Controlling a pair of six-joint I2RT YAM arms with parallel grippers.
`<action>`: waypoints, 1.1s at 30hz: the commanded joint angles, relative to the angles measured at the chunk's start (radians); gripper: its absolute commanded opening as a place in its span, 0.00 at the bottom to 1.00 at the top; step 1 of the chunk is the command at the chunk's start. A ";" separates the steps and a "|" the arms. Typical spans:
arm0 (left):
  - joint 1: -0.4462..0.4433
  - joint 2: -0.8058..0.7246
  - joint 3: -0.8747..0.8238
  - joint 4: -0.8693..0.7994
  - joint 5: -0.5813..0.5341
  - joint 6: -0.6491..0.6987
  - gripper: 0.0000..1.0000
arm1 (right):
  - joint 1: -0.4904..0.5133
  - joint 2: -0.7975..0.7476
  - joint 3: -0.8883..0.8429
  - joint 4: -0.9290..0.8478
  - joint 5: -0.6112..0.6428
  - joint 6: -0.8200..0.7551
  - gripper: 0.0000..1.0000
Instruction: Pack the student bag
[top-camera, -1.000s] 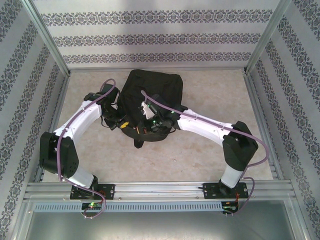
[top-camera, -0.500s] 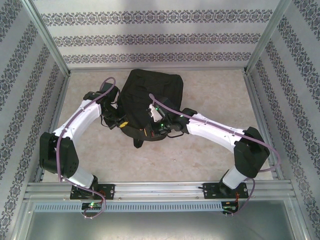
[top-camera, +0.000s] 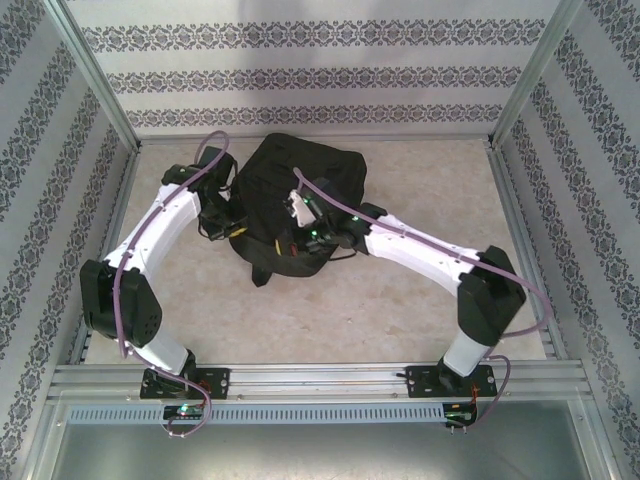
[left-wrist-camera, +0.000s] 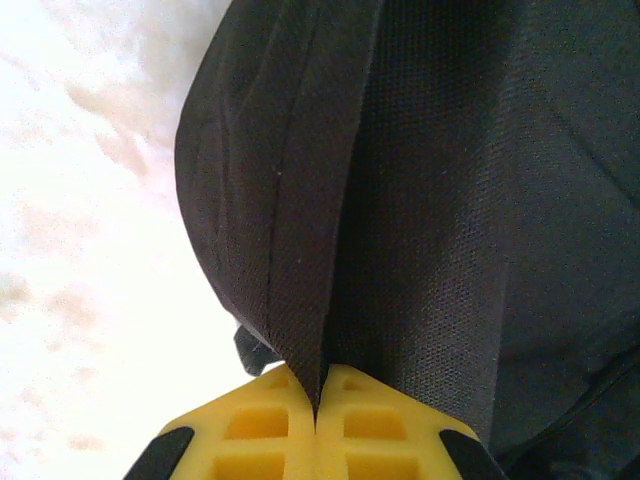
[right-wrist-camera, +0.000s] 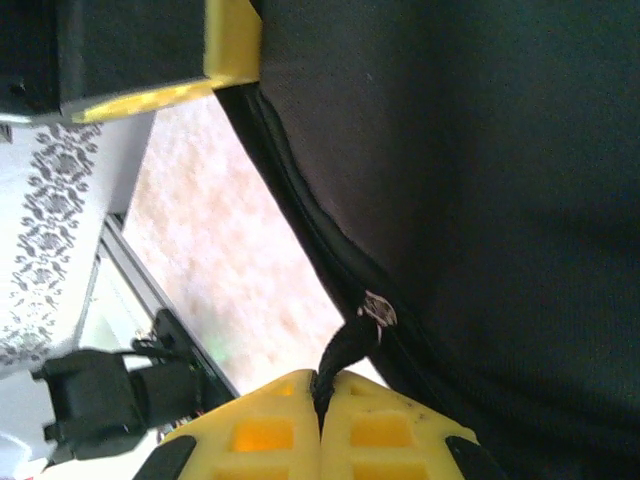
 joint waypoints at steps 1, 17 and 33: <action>0.050 -0.019 0.038 -0.008 0.006 0.033 0.11 | 0.009 0.058 0.058 0.071 -0.032 0.089 0.00; -0.043 -0.148 -0.228 0.143 0.237 -0.375 0.48 | 0.016 0.016 -0.007 0.134 -0.015 0.117 0.00; -0.062 -0.127 -0.294 0.153 0.165 -0.363 0.25 | 0.016 -0.029 -0.077 0.151 -0.002 0.112 0.00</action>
